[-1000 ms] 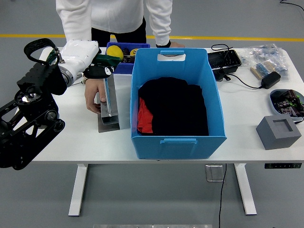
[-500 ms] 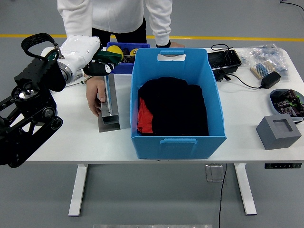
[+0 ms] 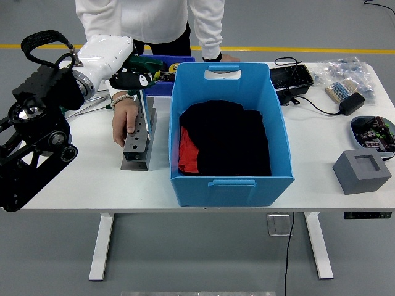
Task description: Lift tool from toolbox,place it in box,lift tool from toolbox,place it in box
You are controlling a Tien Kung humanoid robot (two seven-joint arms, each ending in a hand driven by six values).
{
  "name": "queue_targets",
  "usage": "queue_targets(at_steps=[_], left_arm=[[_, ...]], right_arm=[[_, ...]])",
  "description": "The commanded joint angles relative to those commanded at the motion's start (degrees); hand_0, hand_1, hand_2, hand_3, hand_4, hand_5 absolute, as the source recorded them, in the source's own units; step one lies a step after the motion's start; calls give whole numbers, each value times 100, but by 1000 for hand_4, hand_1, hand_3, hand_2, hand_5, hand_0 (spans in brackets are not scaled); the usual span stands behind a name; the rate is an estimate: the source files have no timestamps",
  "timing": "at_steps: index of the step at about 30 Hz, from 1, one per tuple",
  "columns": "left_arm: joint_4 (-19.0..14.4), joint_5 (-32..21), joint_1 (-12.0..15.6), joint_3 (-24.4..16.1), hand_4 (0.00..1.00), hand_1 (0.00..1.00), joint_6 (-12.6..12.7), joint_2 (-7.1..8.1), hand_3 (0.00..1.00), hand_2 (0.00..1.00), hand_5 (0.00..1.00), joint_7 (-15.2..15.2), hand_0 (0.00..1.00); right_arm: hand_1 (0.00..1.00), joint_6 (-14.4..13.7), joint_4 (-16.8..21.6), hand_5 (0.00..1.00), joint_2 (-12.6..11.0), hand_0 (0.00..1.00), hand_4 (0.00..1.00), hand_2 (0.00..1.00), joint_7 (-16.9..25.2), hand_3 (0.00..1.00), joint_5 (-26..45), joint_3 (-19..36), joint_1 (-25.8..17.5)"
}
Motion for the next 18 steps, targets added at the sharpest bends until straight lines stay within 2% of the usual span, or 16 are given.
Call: queue_targets(at_steps=[10, 12, 18], left_arm=[[-233, -386, -318, 30, 606, 22, -9, 233, 78, 32, 411, -76, 171], [-264, -475, -383, -2, 606, 22, 67, 265, 78, 32, 411, -215, 171], [-411, -746, -581, -115, 614, 11, 371, 297, 75, 25, 417, -920, 163]], right_arm=[[643, -2, -4, 728, -6, 676, 780, 708, -3, 574, -3, 6, 7], [643, -2, -4, 728, -8, 676, 780, 708, -2, 574, 0, 5, 6], [641, -2, -5, 728, -14, 676, 780, 708, -3, 575, 13, -22, 11]])
